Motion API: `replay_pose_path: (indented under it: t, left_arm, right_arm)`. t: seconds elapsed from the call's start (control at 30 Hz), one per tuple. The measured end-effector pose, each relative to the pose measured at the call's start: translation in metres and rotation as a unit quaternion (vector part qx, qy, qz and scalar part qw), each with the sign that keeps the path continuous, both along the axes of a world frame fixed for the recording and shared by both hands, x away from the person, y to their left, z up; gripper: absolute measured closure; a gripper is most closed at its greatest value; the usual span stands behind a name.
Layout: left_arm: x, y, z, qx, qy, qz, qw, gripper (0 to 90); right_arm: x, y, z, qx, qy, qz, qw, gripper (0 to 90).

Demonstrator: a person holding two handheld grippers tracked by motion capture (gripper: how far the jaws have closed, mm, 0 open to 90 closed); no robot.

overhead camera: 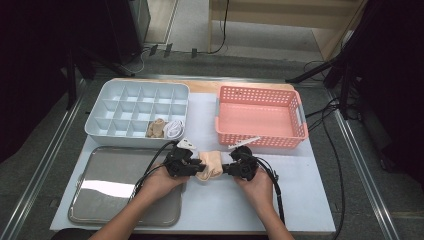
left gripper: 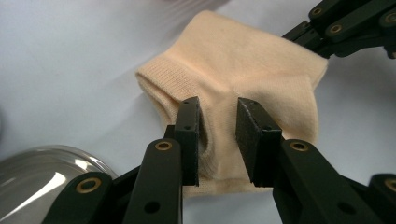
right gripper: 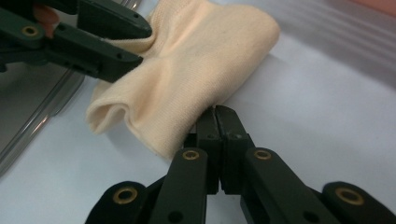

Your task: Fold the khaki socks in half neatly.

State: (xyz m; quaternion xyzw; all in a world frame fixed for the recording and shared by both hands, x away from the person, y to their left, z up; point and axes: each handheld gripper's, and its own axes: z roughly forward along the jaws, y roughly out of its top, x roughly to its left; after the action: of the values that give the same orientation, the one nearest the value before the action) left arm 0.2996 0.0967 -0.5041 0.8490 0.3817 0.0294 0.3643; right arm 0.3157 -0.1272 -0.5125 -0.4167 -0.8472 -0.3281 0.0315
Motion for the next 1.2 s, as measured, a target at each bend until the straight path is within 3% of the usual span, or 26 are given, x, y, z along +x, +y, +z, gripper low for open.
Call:
replay_pose_path:
  t: [0.13,0.23,0.3,0.53,0.8,0.97,1.2]
  left_arm:
    - [0.002,0.001,0.008,-0.004,-0.011,0.002,0.9999,71.2]
    - [0.002,-0.001,0.013,-0.022,-0.022,0.007,0.9995,71.5]
    - [0.003,-0.003,0.013,-0.026,-0.016,0.003,0.9995,72.2]
    - [0.002,-0.012,0.003,0.004,0.002,-0.015,0.9999,75.5]
    - [0.0,-0.015,-0.003,0.011,0.009,-0.021,0.9997,76.0]
    - [-0.003,-0.017,-0.005,0.014,0.003,-0.022,0.9997,76.4]
    - [-0.002,-0.013,-0.001,0.006,0.012,-0.014,0.9998,75.5]
  right_arm:
    - [0.001,0.0,0.0,-0.001,0.0,0.002,1.0,90.0]
    - [0.001,0.0,0.0,-0.001,-0.001,0.002,1.0,90.0]
    - [0.001,0.0,0.0,-0.001,-0.001,0.002,1.0,90.0]
    - [0.001,0.0,0.0,-0.001,-0.002,0.002,1.0,90.0]
    - [0.002,0.0,0.0,0.002,-0.009,-0.007,0.9999,90.0]
    - [0.004,0.0,0.006,0.035,-0.018,-0.013,0.9991,89.9]
    - [0.002,0.006,0.008,0.03,-0.025,-0.002,0.9992,89.9]
